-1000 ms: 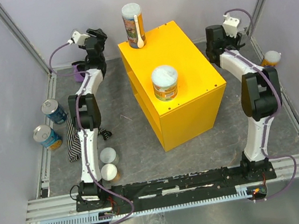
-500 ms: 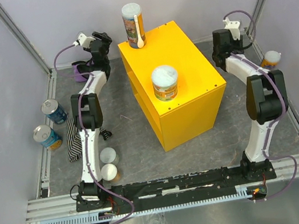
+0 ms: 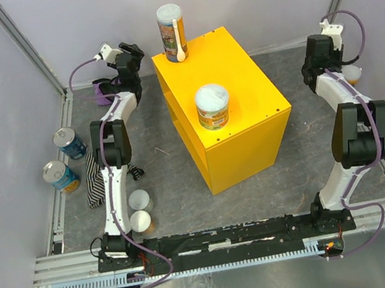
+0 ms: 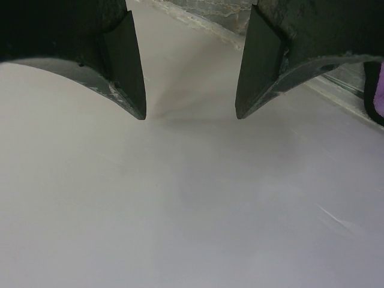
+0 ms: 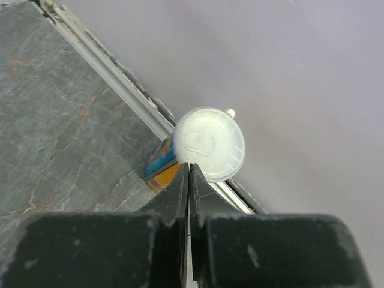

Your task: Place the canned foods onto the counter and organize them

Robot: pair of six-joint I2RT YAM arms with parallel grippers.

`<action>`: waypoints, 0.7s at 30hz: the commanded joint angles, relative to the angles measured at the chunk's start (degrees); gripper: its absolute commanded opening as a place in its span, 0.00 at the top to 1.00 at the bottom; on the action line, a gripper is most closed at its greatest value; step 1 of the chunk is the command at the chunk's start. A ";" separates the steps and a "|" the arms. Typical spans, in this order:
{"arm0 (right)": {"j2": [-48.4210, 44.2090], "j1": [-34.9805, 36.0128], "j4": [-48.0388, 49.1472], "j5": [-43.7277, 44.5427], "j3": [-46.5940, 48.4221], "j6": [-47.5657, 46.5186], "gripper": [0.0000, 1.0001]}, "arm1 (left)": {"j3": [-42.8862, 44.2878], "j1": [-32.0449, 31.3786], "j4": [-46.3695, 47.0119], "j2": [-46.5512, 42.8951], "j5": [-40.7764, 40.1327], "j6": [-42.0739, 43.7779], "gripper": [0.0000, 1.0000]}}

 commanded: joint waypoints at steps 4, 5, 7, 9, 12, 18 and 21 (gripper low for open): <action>-2.94 0.42 0.45 -3.11 3.97 -1.76 0.99 | -0.17 -0.15 2.69 -6.24 -0.69 2.42 0.32; -3.14 0.36 0.28 -2.54 3.66 -0.29 0.99 | -0.16 -0.09 2.64 -6.17 -0.67 2.39 0.32; -2.48 -0.57 -3.86 -4.63 3.85 4.62 0.99 | -0.22 0.00 2.69 -6.14 -0.62 2.32 0.32; -1.52 -1.32 -6.66 -5.55 5.30 5.54 0.99 | -0.25 0.16 2.69 -5.93 -0.64 2.37 0.32; -1.30 -1.52 -6.47 -8.31 5.22 3.62 0.99 | 0.97 0.22 2.50 -4.93 -0.56 2.16 0.32; -2.73 -3.17 -5.91 -16.43 4.94 1.29 0.99 | 1.85 0.49 1.72 -4.30 -0.85 2.43 0.32; -3.56 -4.71 -6.40 -16.40 5.88 0.23 0.99 | 2.04 0.54 1.59 -4.30 -1.12 3.04 0.32</action>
